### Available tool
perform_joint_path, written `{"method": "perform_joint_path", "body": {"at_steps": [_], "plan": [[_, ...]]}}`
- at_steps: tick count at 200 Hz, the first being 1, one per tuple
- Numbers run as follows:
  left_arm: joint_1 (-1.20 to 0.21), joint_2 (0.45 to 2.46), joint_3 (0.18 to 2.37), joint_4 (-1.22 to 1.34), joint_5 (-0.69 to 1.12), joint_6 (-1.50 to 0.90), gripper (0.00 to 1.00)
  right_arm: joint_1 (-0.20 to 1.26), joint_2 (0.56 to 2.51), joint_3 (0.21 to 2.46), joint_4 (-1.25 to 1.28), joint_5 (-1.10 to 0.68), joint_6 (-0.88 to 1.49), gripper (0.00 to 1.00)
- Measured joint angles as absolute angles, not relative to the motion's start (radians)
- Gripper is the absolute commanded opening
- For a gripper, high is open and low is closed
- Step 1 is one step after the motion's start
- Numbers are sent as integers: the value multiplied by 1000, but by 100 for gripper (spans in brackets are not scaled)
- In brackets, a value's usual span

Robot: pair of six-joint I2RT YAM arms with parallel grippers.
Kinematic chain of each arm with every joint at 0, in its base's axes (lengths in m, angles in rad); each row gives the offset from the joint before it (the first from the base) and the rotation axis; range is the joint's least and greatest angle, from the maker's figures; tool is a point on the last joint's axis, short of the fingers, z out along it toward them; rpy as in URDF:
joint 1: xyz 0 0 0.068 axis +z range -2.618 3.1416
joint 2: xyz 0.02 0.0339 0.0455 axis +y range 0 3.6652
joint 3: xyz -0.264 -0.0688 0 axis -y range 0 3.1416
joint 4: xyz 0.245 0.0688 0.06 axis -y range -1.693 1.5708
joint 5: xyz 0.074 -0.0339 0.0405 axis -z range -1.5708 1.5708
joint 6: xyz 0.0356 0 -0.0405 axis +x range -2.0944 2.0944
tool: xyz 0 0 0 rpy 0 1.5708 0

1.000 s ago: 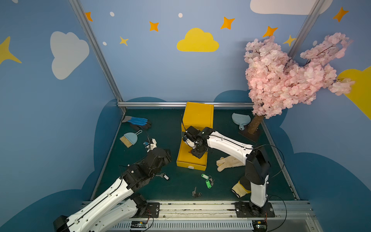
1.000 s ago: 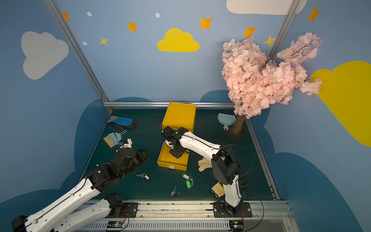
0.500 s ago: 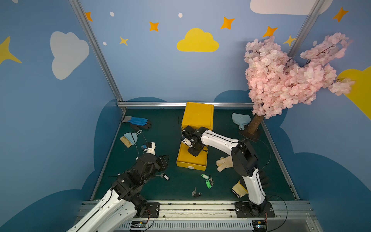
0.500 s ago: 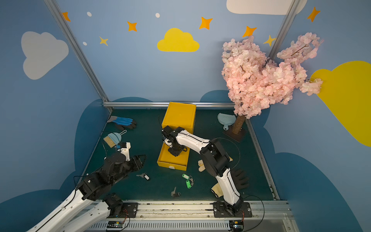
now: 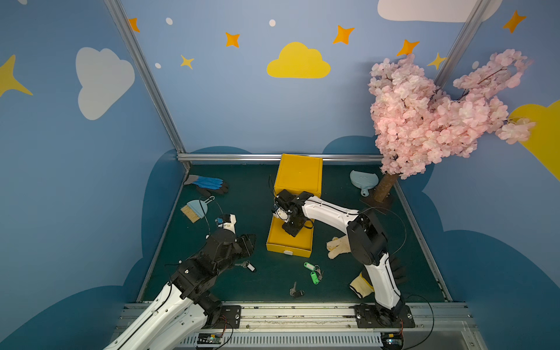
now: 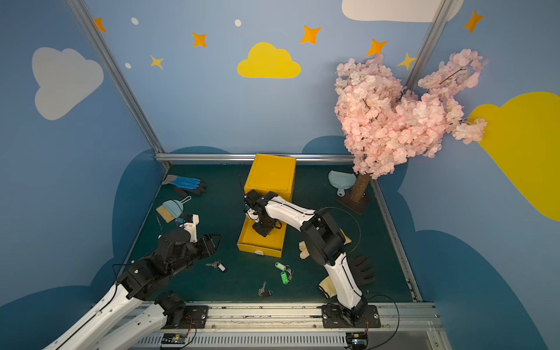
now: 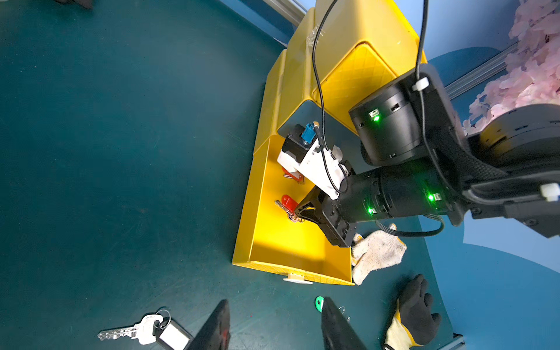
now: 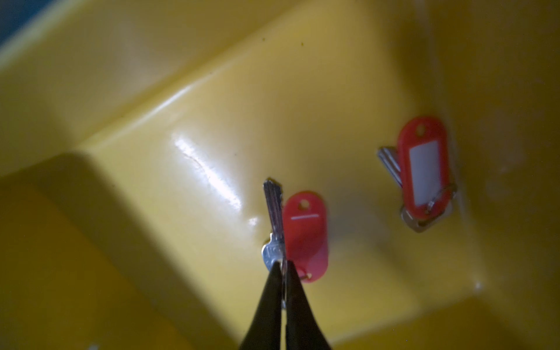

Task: Take the keys out of the drawer
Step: Pick up the key from the drawer.

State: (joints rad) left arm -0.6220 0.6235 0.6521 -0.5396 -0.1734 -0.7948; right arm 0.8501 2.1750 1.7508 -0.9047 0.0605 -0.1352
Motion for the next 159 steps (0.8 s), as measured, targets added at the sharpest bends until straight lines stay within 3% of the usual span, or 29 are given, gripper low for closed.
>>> {"method": "perform_joint_path", "body": {"at_steps": [16, 41, 100, 159], "plan": [[-613, 631, 651, -532, -161, -789, 50, 850, 2175, 1751, -905, 61, -132, 18], [-593, 642, 644, -524, -136, -781, 50, 850, 2177, 1751, -908, 64, -131, 20], [-559, 640, 643, -518, -99, -765, 50, 852, 2188, 1753, -925, 66, -118, 0], [-537, 767, 688, -439, -43, -665, 50, 862, 2125, 1845, -1026, 70, -93, 0]]}}
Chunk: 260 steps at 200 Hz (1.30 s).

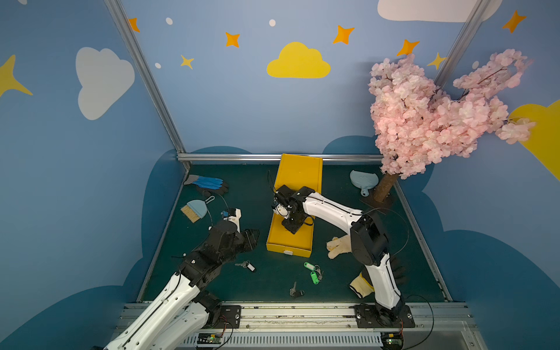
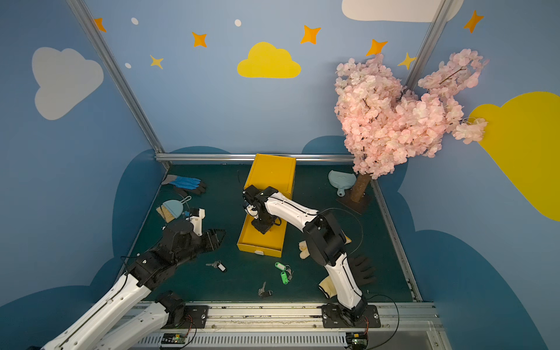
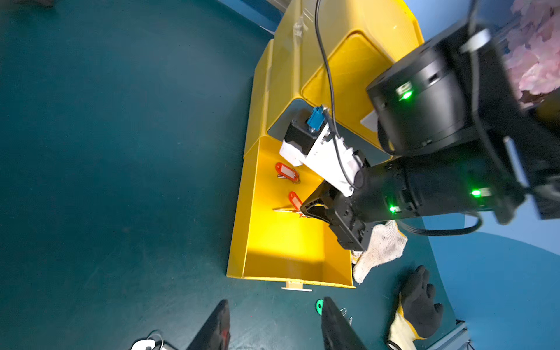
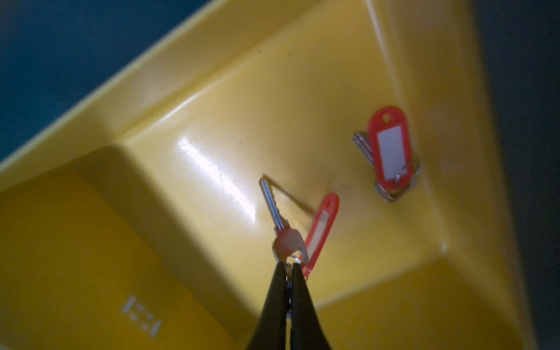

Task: Take the keys out of the drawer
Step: Pick up the key from the drawer, then place the key at the center of the board.

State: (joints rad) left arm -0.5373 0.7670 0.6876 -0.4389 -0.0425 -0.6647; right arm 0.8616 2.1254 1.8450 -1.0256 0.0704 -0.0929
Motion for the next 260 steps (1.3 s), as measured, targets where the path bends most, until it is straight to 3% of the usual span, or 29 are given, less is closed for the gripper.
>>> {"method": "perform_joint_path", "body": {"at_steps": [52, 86, 139, 189, 233, 260], "plan": [[-537, 940, 789, -294, 29, -477, 50, 872, 1843, 1830, -1118, 88, -35, 0], [-537, 1055, 857, -218, 101, -395, 50, 855, 1653, 1699, -1166, 108, 35, 0], [-538, 1165, 875, -96, 163, -418, 49, 679, 1470, 1385, -1162, 100, 128, 3], [-572, 1222, 910, -56, 166, -472, 50, 517, 1531, 1272, -1017, 28, 139, 3], [-610, 1226, 928, -55, 126, -508, 50, 459, 1687, 1350, -933, -44, 131, 22], [-614, 1208, 920, -74, 74, -563, 50, 461, 1688, 1394, -927, -64, 114, 25]]}}
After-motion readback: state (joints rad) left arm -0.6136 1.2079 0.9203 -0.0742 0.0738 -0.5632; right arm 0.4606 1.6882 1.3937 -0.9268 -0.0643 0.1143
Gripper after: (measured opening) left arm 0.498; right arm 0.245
